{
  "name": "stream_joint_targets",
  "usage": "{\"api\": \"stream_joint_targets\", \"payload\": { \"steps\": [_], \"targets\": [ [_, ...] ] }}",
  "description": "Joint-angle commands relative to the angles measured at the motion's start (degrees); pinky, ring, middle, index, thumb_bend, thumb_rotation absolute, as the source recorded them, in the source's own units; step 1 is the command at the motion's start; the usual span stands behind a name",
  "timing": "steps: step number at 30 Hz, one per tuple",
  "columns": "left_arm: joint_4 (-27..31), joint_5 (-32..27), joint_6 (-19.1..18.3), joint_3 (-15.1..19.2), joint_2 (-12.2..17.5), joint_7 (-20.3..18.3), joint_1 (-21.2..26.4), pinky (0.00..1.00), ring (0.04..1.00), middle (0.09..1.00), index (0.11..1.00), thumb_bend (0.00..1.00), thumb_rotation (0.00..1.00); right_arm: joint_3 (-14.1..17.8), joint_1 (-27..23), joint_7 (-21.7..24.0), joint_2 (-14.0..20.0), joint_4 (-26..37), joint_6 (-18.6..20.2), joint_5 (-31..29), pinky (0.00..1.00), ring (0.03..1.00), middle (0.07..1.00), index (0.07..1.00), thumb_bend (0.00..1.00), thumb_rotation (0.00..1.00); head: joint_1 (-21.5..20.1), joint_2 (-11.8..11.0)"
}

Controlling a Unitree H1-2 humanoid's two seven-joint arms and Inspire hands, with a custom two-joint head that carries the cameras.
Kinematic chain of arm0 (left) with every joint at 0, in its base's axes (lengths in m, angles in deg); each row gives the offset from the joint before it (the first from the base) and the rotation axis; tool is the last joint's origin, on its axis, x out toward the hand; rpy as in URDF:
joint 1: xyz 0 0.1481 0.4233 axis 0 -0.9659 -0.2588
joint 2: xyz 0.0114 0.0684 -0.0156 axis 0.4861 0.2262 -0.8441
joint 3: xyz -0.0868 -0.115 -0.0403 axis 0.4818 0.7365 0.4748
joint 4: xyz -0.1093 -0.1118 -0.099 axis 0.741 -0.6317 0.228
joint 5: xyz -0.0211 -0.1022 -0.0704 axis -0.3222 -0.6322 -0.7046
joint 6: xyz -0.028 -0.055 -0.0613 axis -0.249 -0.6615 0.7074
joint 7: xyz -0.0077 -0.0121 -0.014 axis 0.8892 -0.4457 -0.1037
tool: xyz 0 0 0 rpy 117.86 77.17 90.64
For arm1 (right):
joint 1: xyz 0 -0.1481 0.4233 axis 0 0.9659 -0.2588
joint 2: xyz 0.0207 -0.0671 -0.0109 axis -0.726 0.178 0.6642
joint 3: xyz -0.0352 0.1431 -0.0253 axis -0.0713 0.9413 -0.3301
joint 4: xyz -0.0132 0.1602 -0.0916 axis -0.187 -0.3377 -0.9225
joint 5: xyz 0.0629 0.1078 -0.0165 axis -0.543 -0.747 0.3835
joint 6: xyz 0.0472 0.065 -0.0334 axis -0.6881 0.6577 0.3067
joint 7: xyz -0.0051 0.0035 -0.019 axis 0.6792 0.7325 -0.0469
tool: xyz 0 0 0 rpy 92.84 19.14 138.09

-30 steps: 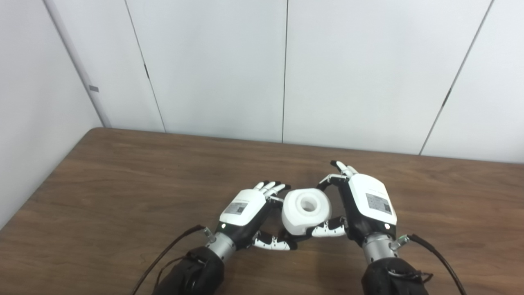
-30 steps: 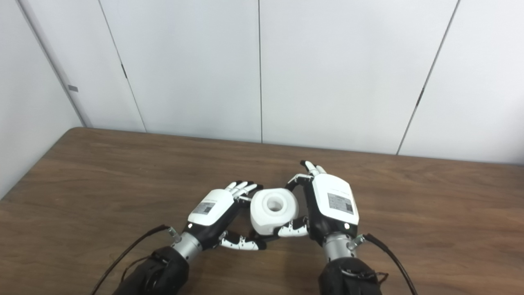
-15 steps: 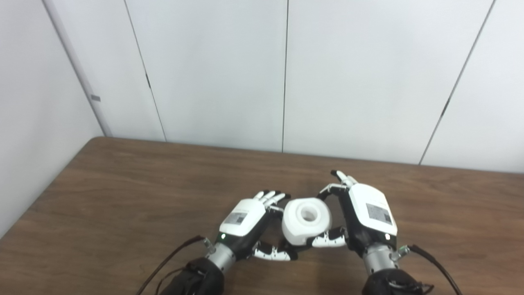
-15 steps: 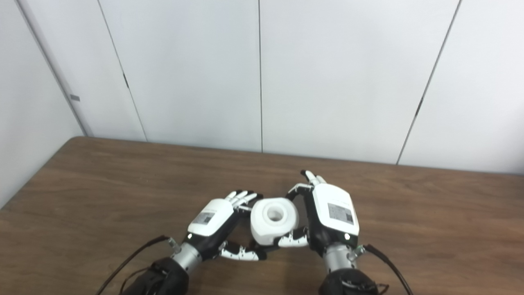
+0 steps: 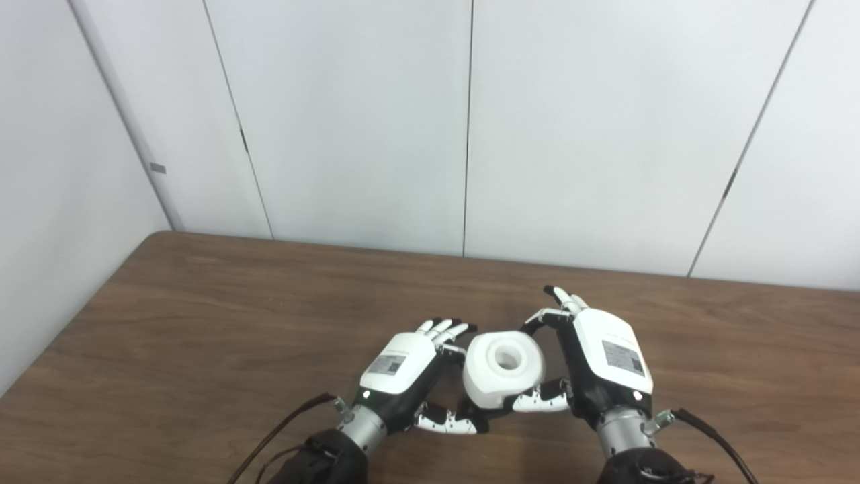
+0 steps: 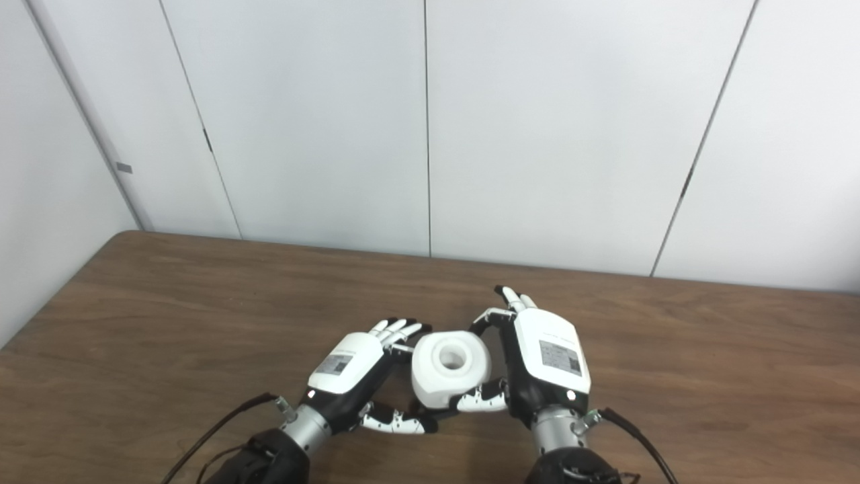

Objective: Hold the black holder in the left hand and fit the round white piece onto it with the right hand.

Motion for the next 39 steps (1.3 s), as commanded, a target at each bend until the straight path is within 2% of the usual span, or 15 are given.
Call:
{"api": "stream_joint_targets", "payload": {
  "steps": [1, 39],
  "targets": [
    [0.3, 0.2, 1.9, -1.2, -0.3, 0.0, 1.6, 1.00, 0.968, 0.934, 0.481, 0.52, 0.04, -0.8, 0.2, 0.9, 0.2, -1.4, -0.1, 0.0, 0.66, 0.925, 0.923, 0.483, 0.51, 0.15, 0.1, 0.0],
    [-0.6, 0.4, 2.0, -1.5, -0.1, 0.5, 2.0, 1.00, 0.969, 0.935, 0.481, 0.52, 0.04, -1.3, -0.6, 3.0, 1.6, -1.0, 1.3, -2.0, 0.69, 0.953, 0.955, 0.495, 0.51, 0.16, -0.2, -0.8]
  ]
}}
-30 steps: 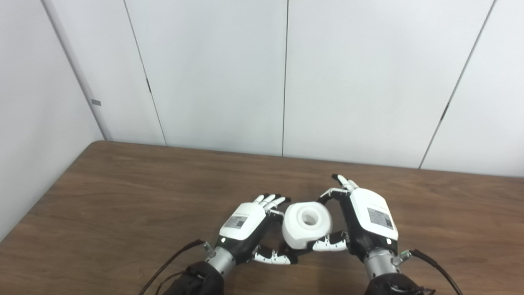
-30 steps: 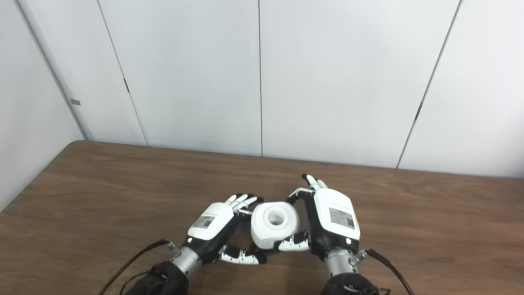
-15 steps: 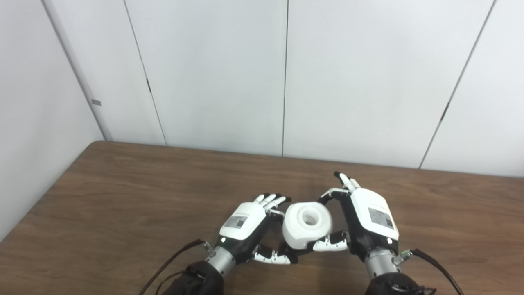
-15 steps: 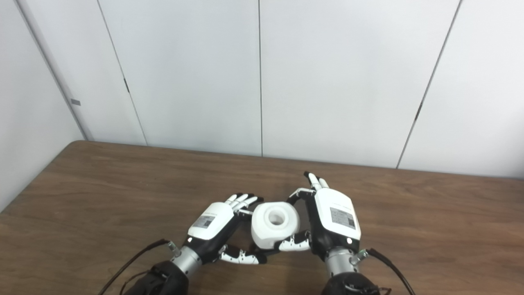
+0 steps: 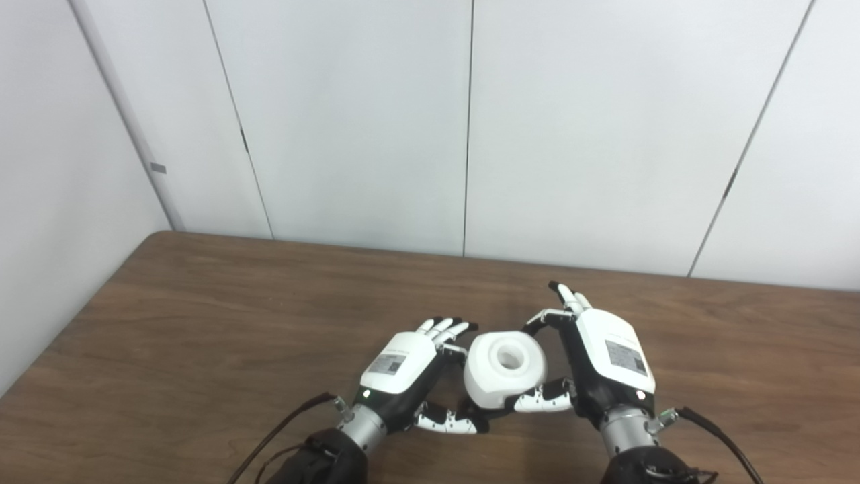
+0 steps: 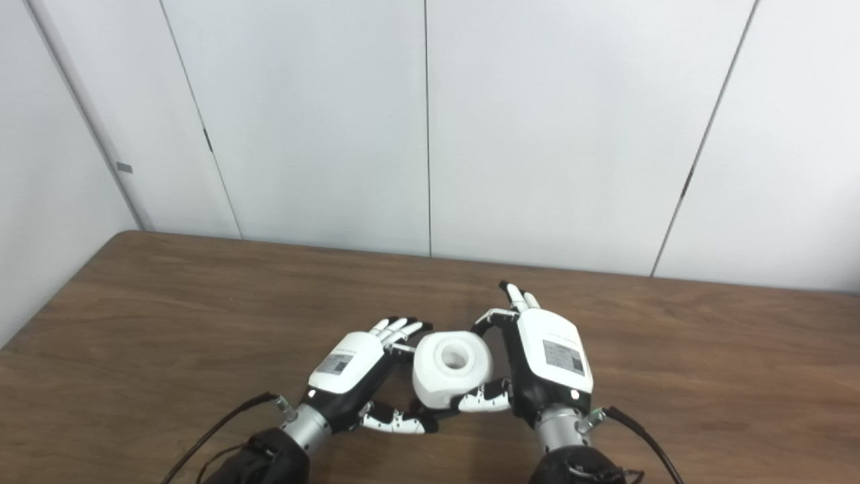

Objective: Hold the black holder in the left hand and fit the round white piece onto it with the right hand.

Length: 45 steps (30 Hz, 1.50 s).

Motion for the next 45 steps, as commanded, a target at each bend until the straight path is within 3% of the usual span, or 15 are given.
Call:
{"api": "stream_joint_targets", "payload": {
  "steps": [1, 3, 5, 8, 25, 45],
  "targets": [
    [0.3, 0.4, 1.2, -1.1, -0.5, -0.4, 1.6, 1.00, 0.968, 0.935, 0.481, 0.52, 0.04, -0.9, 0.0, 2.8, 0.4, -1.0, 0.3, 0.2, 0.69, 0.953, 0.955, 0.496, 0.51, 0.16, 0.1, 0.0],
    [0.3, 0.4, 1.2, -1.1, -0.5, -0.4, 1.6, 1.00, 0.968, 0.935, 0.481, 0.52, 0.04, -1.0, -0.1, 2.8, 0.5, -1.0, 0.3, 0.1, 0.68, 0.951, 0.954, 0.496, 0.51, 0.16, 0.0, 0.0],
    [0.1, 0.3, 1.4, -1.2, -0.5, -0.3, 1.6, 1.00, 0.968, 0.934, 0.481, 0.52, 0.04, -1.0, -0.1, 2.8, 0.7, -1.0, 0.2, 0.0, 0.68, 0.951, 0.955, 0.619, 0.68, 0.30, 0.0, 0.0],
    [-0.3, 0.3, 1.8, -1.2, -0.5, 0.2, 1.7, 1.00, 0.963, 0.930, 0.481, 0.52, 0.04, -1.1, -0.3, 3.3, 0.9, -0.9, 0.3, 0.1, 0.68, 0.955, 0.962, 0.680, 0.75, 0.36, 0.0, -0.1],
    [-0.6, -0.1, 2.1, -1.1, -0.4, 0.2, 1.9, 1.00, 0.969, 0.935, 0.481, 0.52, 0.04, -1.3, -0.4, 4.2, 1.8, 0.0, 0.3, -1.4, 0.65, 0.958, 0.969, 0.797, 0.85, 0.40, -0.3, -0.2],
    [-2.1, -0.4, 2.9, -0.7, -0.3, 0.9, 2.3, 1.00, 0.962, 0.930, 0.481, 0.52, 0.04, -0.7, -0.4, 3.6, 2.1, -0.1, 0.3, -3.6, 0.68, 0.974, 0.981, 0.794, 0.87, 0.39, -1.0, -0.7]
  ]
}}
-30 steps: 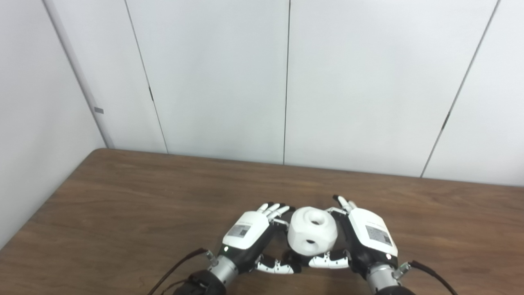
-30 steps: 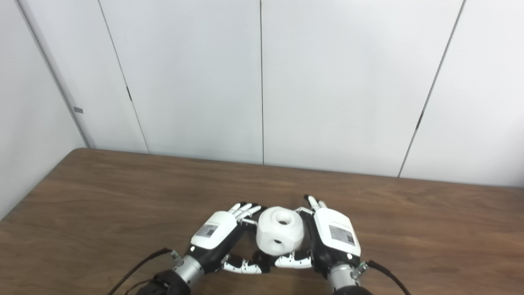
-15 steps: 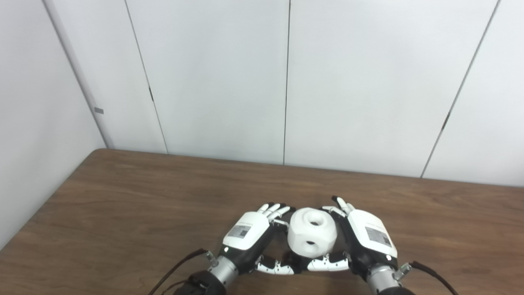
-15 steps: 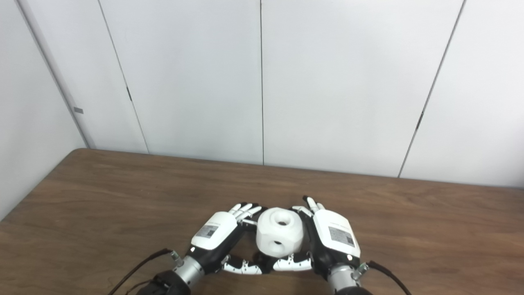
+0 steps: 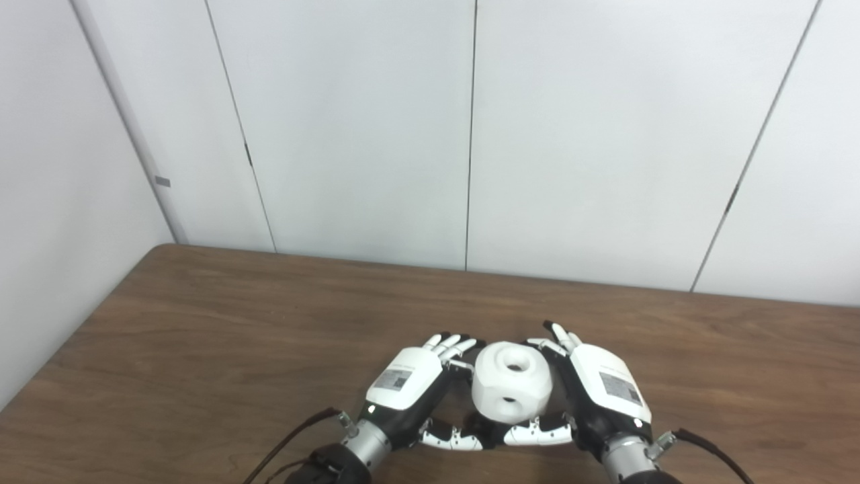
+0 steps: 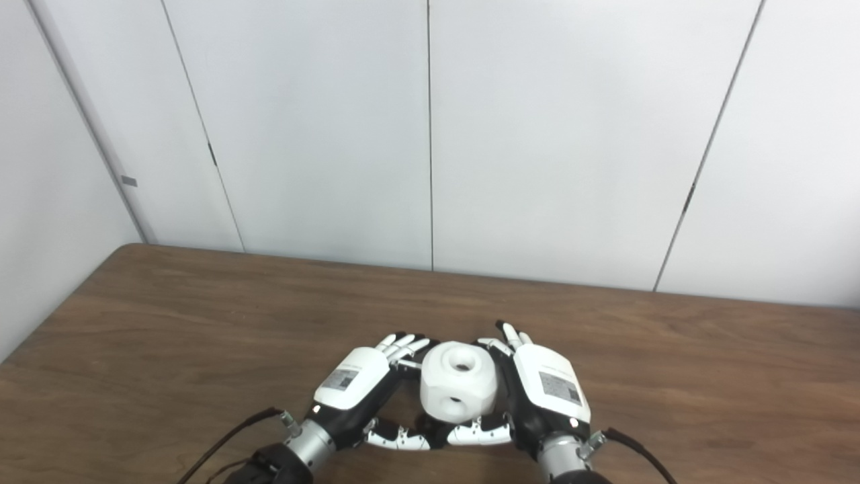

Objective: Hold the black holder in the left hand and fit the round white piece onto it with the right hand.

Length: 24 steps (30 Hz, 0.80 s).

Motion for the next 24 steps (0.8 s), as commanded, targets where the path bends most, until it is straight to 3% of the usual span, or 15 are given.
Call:
{"api": "stream_joint_targets", "payload": {
  "steps": [1, 15, 24],
  "targets": [
    [-0.3, 0.1, 0.5, -0.4, -0.2, -0.4, 1.7, 1.00, 0.962, 0.930, 0.481, 0.52, 0.04, 0.1, -0.9, -0.4, 0.0, 1.0, -0.8, -0.6, 0.69, 0.976, 0.983, 0.794, 0.87, 0.39, -0.1, -0.1],
    [-1.4, -0.4, 1.3, 0.4, -0.2, 1.7, 1.7, 1.00, 0.958, 0.938, 0.481, 0.52, 0.04, 0.4, -0.6, -2.9, 0.3, 2.3, -1.5, -1.9, 0.69, 0.977, 0.976, 0.786, 0.89, 0.38, -0.7, -0.4],
    [-0.2, 0.1, -1.6, 1.3, -0.9, 1.1, 1.2, 1.00, 0.959, 0.930, 0.481, 0.52, 0.05, 0.4, -0.6, -3.1, 0.6, 2.3, -1.6, -2.5, 0.69, 0.973, 0.971, 0.783, 0.91, 0.37, -0.8, -0.3]
  ]
}}
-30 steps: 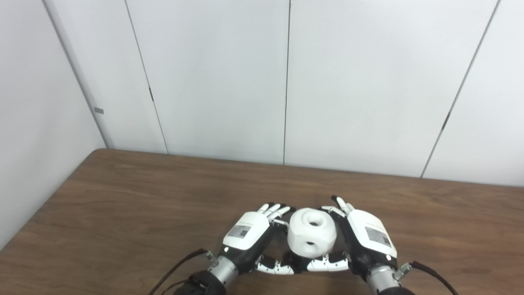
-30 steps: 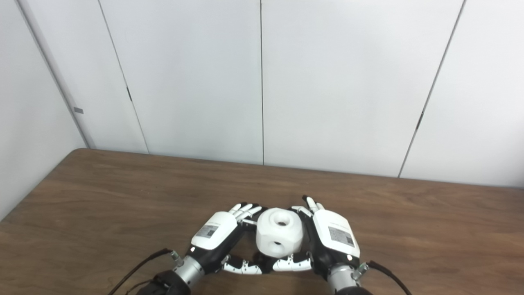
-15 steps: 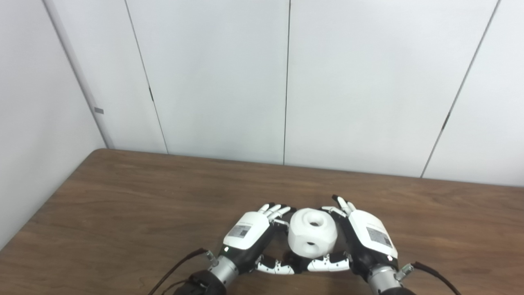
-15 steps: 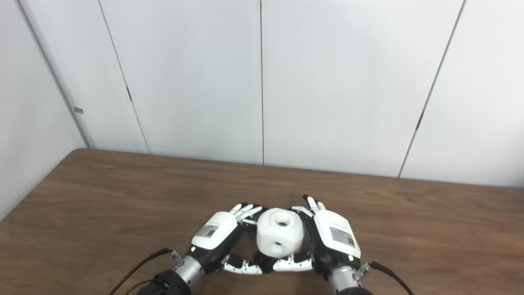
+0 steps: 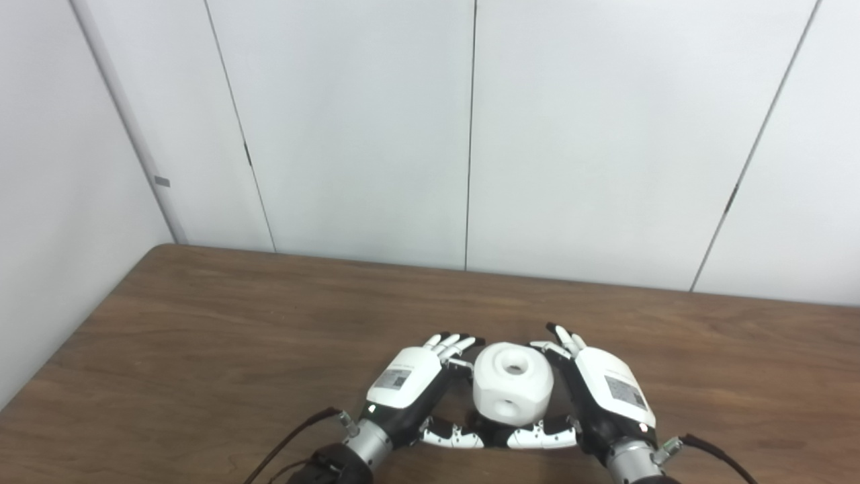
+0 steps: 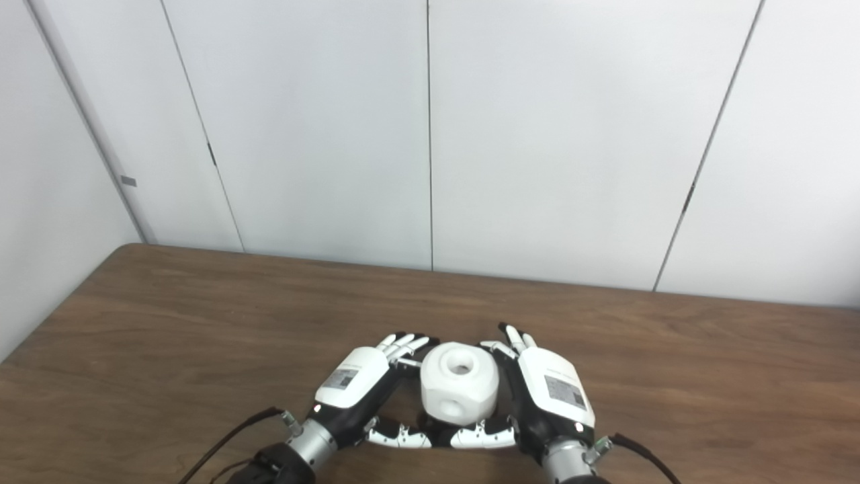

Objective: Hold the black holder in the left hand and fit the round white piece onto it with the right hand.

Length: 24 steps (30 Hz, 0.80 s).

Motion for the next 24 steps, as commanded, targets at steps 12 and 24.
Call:
{"api": "stream_joint_targets", "payload": {
  "steps": [12, 24],
  "targets": [
    [1.2, 1.3, -1.5, 0.7, -0.2, 1.3, 1.1, 1.00, 0.947, 0.918, 0.481, 0.52, 0.05, 0.1, -1.5, -1.7, 0.1, 2.1, -1.5, -0.9, 0.68, 0.973, 0.971, 0.780, 0.92, 0.37, -0.1, -0.1],
    [1.6, 1.1, -2.8, 1.3, -0.4, 1.2, 0.8, 1.00, 0.946, 0.914, 0.481, 0.52, 0.05, 0.0, -1.6, -2.0, 0.1, 1.8, -1.7, -1.1, 0.67, 0.965, 0.963, 0.777, 0.92, 0.37, -0.4, -0.3]
  ]
}}
